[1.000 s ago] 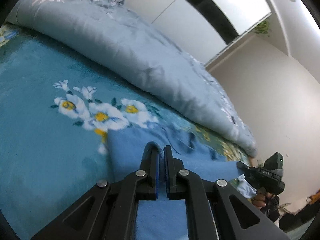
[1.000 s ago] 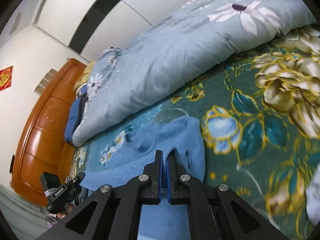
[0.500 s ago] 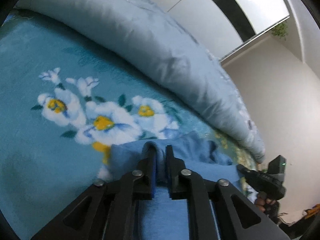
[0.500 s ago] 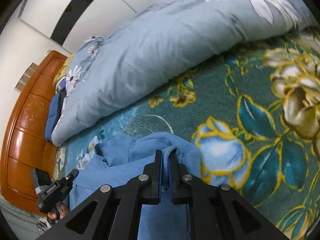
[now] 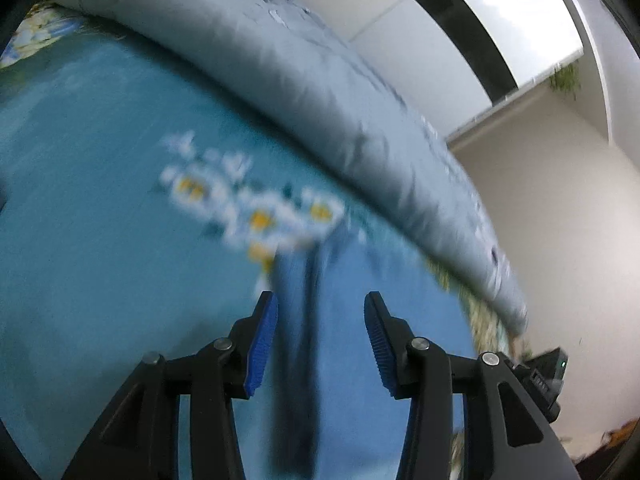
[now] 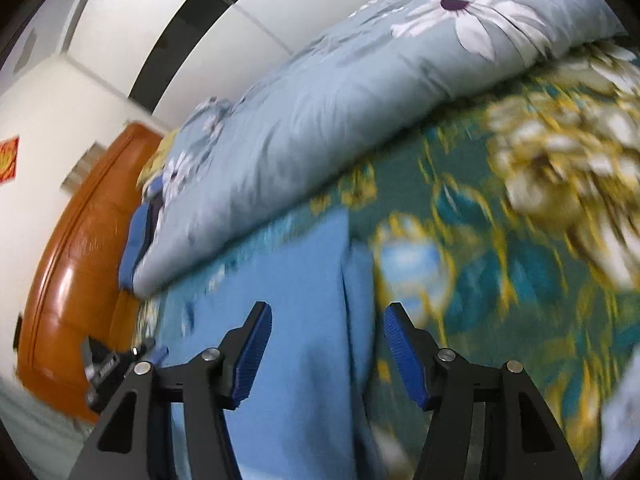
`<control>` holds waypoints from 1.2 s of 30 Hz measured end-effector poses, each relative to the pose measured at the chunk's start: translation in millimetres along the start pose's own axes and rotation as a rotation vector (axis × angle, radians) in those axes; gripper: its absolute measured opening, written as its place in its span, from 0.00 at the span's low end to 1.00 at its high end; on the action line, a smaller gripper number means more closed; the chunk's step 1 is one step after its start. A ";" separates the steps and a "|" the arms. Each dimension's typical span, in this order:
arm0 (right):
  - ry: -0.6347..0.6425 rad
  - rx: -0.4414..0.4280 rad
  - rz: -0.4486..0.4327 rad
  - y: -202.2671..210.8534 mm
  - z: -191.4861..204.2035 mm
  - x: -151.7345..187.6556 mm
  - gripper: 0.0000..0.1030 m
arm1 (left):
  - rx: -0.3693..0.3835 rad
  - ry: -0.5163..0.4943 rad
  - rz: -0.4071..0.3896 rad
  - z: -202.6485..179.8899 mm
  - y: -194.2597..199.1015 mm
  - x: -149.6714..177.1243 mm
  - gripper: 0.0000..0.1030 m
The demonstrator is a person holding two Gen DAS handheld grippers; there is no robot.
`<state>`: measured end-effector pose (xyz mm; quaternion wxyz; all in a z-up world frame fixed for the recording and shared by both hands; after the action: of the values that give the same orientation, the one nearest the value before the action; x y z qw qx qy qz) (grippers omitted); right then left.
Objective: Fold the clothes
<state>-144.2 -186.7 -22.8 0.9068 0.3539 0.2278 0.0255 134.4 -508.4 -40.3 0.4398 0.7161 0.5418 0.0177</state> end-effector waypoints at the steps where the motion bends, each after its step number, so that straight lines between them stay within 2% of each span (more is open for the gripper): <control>1: 0.000 -0.005 0.003 7.2 -4.5 14.5 0.61 | -0.007 -0.009 0.009 1.1 8.1 16.1 0.45; 5: -0.072 -0.036 -0.006 34.1 -23.8 64.9 0.61 | -0.052 0.009 0.018 7.1 32.7 67.0 0.45; 10: -0.125 -0.074 0.004 36.2 -26.3 97.4 0.61 | 0.002 0.119 0.057 -1.7 19.7 104.9 0.45; 15: -0.163 -0.101 -0.011 17.6 -15.9 95.8 0.61 | 0.024 0.188 0.019 -18.3 -0.9 102.8 0.45; 17: -0.186 -0.115 -0.017 10.2 -13.9 91.6 0.61 | 0.007 0.212 0.011 -18.2 -12.9 100.5 0.45; 22: -0.232 -0.136 -0.074 4.3 -12.7 83.5 0.61 | 0.015 0.275 -0.081 -16.1 -19.4 86.7 0.45; 23: -0.241 -0.140 -0.086 4.7 -13.0 82.3 0.58 | 0.016 0.284 -0.092 -15.2 -19.5 85.2 0.43; 25: -0.255 -0.138 -0.106 5.8 -14.5 81.2 0.46 | 0.012 0.294 -0.101 -12.2 -19.2 84.3 0.32; 27: -0.270 -0.125 -0.110 5.4 -17.6 81.9 0.21 | 0.009 0.308 -0.108 -8.3 -18.8 83.6 0.14; 30: -0.275 -0.104 -0.111 5.4 -17.5 82.8 0.11 | 0.014 0.330 -0.109 -6.7 -16.8 83.6 0.09; 36: -0.221 -0.063 -0.143 26.2 0.0 87.7 0.06 | -0.007 0.296 -0.133 -18.1 12.9 88.4 0.06</control>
<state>-62.7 -148.9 -40.2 0.9366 0.3086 0.1504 -0.0710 171.6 -427.7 -60.8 0.3578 0.6667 0.6468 0.0956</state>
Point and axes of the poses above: each gripper's, at about its wrist camera, not at the fingertips, and y roughly against the way its jaws point, z to its left, x to its underside, the point moved 9 cm from there along -y, roughly the way its jaws point, and after that the axes turned 4 degrees about -y, right-handed, at the moved point
